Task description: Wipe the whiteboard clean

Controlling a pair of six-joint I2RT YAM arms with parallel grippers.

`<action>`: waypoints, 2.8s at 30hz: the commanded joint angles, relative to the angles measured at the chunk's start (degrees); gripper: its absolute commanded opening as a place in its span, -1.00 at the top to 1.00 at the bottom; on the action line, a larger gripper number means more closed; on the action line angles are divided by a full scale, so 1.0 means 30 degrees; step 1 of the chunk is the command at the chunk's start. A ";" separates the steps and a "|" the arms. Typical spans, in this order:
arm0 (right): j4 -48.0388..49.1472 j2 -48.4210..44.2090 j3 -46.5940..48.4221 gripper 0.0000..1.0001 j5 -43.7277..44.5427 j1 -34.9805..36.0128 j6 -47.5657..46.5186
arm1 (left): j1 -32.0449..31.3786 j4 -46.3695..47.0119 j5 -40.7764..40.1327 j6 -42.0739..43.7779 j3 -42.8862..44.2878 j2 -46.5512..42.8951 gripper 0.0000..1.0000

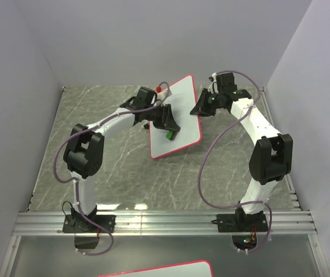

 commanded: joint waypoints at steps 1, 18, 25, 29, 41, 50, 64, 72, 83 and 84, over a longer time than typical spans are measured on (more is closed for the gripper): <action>-0.1058 0.0097 0.0508 1.00 0.1046 0.0252 -0.0486 | -0.1626 0.0529 0.2953 0.0372 -0.1264 -0.1016 0.99; -0.1291 -0.0636 0.0128 1.00 0.1310 0.0252 -0.0632 | 0.1915 0.1878 -0.0472 -0.0359 -0.2557 0.0236 0.99; -0.1467 -0.0782 0.0157 1.00 0.1486 0.0194 -0.0749 | 0.1716 0.0941 -0.0942 0.0811 -0.2204 0.1094 0.99; -0.1321 -0.0665 0.0215 1.00 0.1457 0.0165 -0.0574 | 0.0310 0.0589 -0.0621 0.1426 -0.2087 -0.0018 0.99; -0.0852 -0.0664 -0.0194 1.00 0.1281 0.0165 -0.0193 | -0.1422 0.1554 0.0937 0.0696 -0.2790 -0.2657 0.99; -0.1261 -0.1367 -0.0575 1.00 0.1661 0.0135 -0.0543 | 0.1475 0.2375 -0.2638 0.0227 -0.2031 -0.0906 0.99; -0.1292 -0.1926 -0.1426 1.00 0.1721 0.0135 -0.0486 | -0.1299 0.0965 -0.0798 0.0113 0.4275 0.1593 0.99; -0.1204 -0.1046 -0.0254 1.00 0.1603 0.0136 -0.0046 | -0.2154 0.2372 0.1840 -0.1529 0.3044 -0.0751 0.99; -0.1174 -0.1660 -0.0663 1.00 0.1896 0.0165 0.0042 | -0.0105 0.2404 -0.0353 -0.1534 0.0612 -0.1192 0.99; -0.1174 -0.1806 -0.0664 1.00 0.1896 0.0107 0.0042 | 0.0215 0.2463 -0.0588 -0.1473 -0.0349 -0.1193 0.99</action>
